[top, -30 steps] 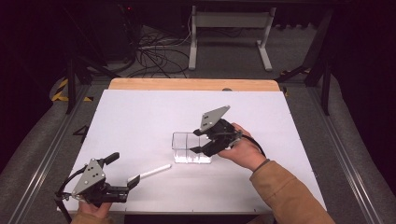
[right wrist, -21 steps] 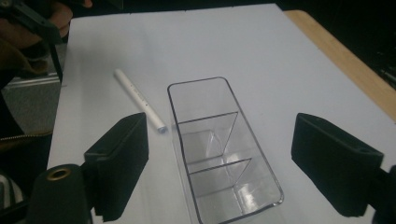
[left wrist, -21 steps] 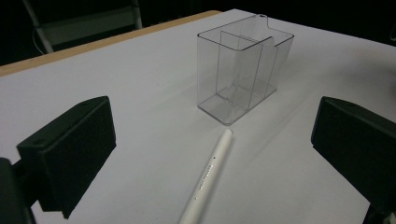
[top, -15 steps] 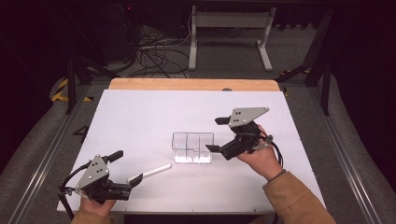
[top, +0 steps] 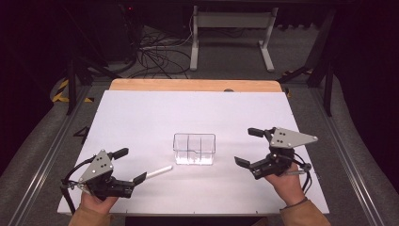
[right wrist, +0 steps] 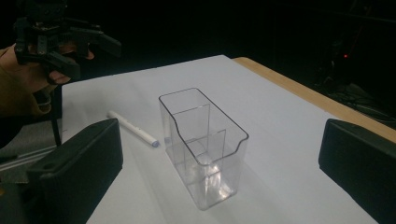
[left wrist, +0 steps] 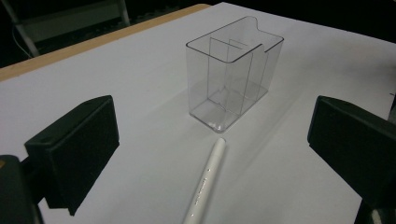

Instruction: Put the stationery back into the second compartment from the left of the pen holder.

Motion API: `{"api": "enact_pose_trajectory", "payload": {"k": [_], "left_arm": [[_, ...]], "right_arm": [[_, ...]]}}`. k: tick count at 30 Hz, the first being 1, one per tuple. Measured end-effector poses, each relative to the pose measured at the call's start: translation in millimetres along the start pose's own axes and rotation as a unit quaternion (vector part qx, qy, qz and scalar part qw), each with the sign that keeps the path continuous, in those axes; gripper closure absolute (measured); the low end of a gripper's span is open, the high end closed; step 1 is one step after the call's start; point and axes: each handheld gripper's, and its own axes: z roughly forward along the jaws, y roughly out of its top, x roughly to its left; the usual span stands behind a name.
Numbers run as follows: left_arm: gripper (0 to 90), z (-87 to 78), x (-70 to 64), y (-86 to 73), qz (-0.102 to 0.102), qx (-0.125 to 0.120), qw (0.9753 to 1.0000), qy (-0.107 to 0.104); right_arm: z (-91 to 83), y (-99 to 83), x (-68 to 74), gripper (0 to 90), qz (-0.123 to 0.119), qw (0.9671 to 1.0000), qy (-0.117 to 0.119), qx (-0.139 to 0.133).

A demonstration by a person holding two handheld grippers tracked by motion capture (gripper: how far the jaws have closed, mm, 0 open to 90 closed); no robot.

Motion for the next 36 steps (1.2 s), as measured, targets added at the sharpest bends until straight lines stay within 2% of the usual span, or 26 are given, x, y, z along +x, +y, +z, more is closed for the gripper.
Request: {"api": "enact_pose_trajectory", "payload": {"k": [5,9,14,18,22,25,28,31,36], "left_arm": [[3.4,3.2,3.7,8.6,-0.004,0.012,0.9998,-0.013],[3.4,3.1,4.2,16.4,0.005,0.015,0.9998,-0.014],[3.4,2.2,4.7,20.8,0.009,0.017,0.9996,-0.019],[4.7,3.5,5.2,23.3,0.014,0.028,0.9992,-0.026],[7.3,7.1,6.1,25.6,0.016,0.048,0.9981,-0.036],[10.5,10.7,8.4,27.0,0.009,0.065,0.9966,-0.049],[12.9,16.2,12.4,28.5,-0.001,0.089,0.9937,-0.068],[16.9,20.3,13.8,29.2,0.002,0.101,0.9921,-0.075],[19.3,31.3,14.2,28.6,0.025,0.131,0.9887,-0.068]], "right_arm": [[-14.7,-20.6,0.7,0.0,0.013,0.9995,-0.029,-0.003],[-22.6,-38.0,1.6,0.0,0.031,0.9988,-0.038,-0.008],[-29.5,-56.9,4.1,0.2,0.037,0.9978,-0.055,-0.005],[-31.6,-68.6,6.7,1.2,0.038,0.9967,-0.071,-0.006],[-27.4,-78.9,7.2,1.5,0.040,0.9962,-0.077,0.003],[-24.6,-83.5,7.1,2.0,0.041,0.9962,-0.077,0.011],[-24.5,-85.1,6.7,2.4,0.040,0.9963,-0.075,0.011],[-26.7,-85.4,5.9,2.7,0.041,0.9959,-0.080,0.009],[-28.6,-86.8,4.7,3.0,0.044,0.9956,-0.082,0.006]]}}
